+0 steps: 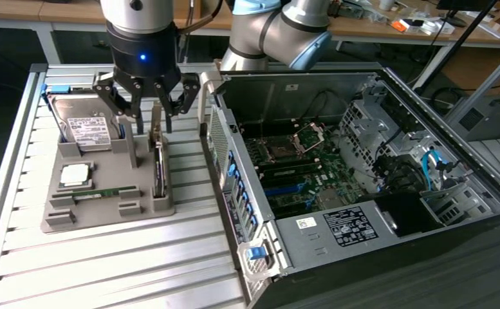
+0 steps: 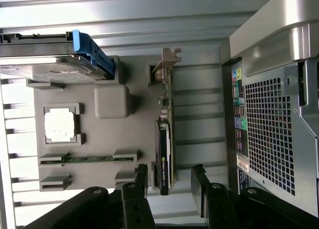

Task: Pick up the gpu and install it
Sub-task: 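Pick up the gpu and move the gpu toward the slot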

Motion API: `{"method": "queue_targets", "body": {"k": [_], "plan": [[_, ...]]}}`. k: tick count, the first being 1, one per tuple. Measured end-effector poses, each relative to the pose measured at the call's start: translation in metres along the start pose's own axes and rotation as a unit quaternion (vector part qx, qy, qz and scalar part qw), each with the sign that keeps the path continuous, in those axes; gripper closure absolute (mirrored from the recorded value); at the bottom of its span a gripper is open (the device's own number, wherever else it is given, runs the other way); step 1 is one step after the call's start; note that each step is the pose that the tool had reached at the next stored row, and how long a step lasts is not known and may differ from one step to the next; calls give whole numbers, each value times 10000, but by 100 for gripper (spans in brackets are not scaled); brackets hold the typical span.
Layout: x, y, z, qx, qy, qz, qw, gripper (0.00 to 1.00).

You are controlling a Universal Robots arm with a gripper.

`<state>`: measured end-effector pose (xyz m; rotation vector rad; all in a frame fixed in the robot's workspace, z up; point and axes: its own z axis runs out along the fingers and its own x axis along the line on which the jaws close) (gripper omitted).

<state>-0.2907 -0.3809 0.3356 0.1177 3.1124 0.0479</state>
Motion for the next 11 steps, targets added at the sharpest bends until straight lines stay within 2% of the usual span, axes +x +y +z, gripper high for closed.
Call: {"method": "queue_targets", "body": {"k": [11], "plan": [[6,-3,45,6,0,0,10000,52]]}}
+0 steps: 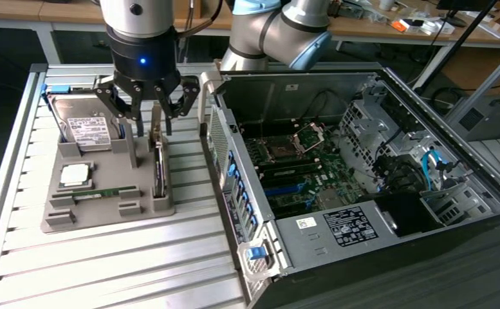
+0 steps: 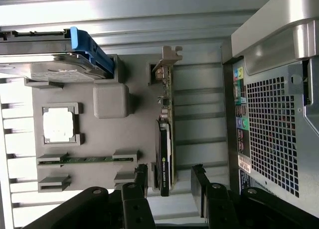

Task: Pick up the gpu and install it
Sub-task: 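Pick up the gpu and move the gpu toward the slot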

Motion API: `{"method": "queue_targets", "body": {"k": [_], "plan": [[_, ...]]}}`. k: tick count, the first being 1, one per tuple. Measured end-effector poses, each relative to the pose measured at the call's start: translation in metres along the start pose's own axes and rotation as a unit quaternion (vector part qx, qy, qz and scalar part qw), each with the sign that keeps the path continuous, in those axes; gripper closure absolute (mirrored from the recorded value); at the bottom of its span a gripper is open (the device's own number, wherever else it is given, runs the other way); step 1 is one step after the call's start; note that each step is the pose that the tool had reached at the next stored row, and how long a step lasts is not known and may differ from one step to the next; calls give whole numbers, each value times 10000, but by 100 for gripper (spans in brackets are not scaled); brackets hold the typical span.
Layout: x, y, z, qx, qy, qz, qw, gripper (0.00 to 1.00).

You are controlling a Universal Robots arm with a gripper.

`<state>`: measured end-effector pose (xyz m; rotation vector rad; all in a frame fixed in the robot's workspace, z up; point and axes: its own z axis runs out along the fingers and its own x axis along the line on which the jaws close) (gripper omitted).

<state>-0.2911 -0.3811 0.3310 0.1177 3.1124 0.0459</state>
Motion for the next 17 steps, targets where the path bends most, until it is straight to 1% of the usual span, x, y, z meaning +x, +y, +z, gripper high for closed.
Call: {"method": "queue_targets", "body": {"k": [17], "plan": [[9,-3,63,2,-1,0,10000,52]]}}
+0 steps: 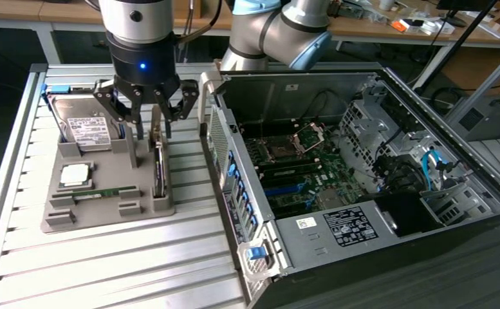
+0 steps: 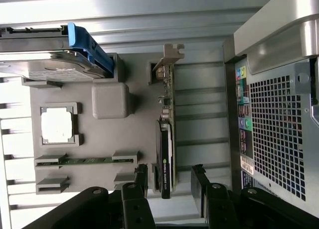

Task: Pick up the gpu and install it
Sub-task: 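Pick up the gpu and move the gpu toward the slot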

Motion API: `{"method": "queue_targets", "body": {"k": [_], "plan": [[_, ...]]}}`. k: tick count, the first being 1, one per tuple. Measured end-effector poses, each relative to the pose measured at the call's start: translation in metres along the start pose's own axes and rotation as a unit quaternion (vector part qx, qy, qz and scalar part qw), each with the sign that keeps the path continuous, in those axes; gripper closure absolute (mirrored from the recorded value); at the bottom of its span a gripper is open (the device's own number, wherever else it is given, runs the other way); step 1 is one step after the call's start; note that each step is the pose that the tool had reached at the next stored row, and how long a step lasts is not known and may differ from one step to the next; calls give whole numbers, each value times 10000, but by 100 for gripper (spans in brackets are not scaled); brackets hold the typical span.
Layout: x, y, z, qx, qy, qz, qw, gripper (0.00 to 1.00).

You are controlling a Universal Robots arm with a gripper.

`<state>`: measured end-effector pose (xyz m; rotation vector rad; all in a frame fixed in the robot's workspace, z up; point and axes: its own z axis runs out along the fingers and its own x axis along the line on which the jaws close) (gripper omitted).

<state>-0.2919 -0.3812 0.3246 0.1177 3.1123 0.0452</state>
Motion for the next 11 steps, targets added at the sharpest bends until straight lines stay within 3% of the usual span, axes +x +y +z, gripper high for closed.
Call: {"method": "queue_targets", "body": {"k": [11], "plan": [[28,-3,39,4,0,0,10000,52]]}}
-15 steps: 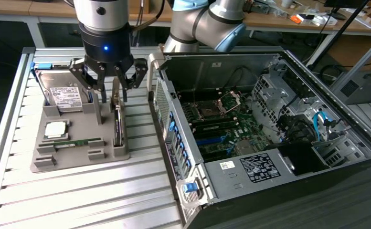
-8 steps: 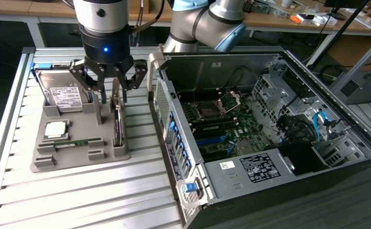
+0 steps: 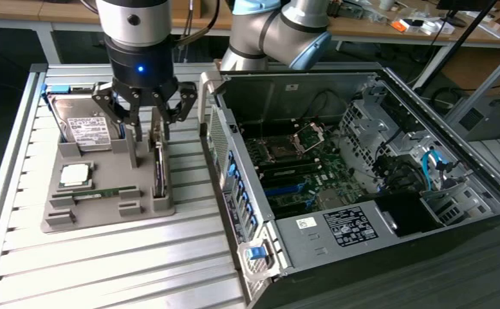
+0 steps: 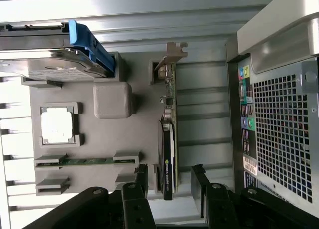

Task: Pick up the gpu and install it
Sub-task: 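Pick up the gpu and move the gpu toward the slot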

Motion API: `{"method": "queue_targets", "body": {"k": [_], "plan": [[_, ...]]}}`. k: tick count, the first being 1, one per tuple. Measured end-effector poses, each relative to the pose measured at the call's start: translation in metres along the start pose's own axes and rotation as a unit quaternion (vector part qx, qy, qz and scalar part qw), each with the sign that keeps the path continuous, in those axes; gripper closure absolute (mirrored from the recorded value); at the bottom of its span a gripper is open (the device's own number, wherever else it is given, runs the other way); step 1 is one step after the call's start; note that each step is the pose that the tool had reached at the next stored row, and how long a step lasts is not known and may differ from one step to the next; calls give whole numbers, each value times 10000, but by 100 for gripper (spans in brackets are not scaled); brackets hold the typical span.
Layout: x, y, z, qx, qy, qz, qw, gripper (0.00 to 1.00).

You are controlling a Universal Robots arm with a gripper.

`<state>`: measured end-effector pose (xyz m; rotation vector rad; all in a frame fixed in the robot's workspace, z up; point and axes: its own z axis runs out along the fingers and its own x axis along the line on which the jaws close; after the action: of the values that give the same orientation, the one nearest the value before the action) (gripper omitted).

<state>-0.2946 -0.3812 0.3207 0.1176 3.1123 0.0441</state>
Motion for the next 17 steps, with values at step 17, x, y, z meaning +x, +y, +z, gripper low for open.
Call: {"method": "queue_targets", "body": {"k": [17], "plan": [[28,-5,82,1,0,0,10000,52]]}}
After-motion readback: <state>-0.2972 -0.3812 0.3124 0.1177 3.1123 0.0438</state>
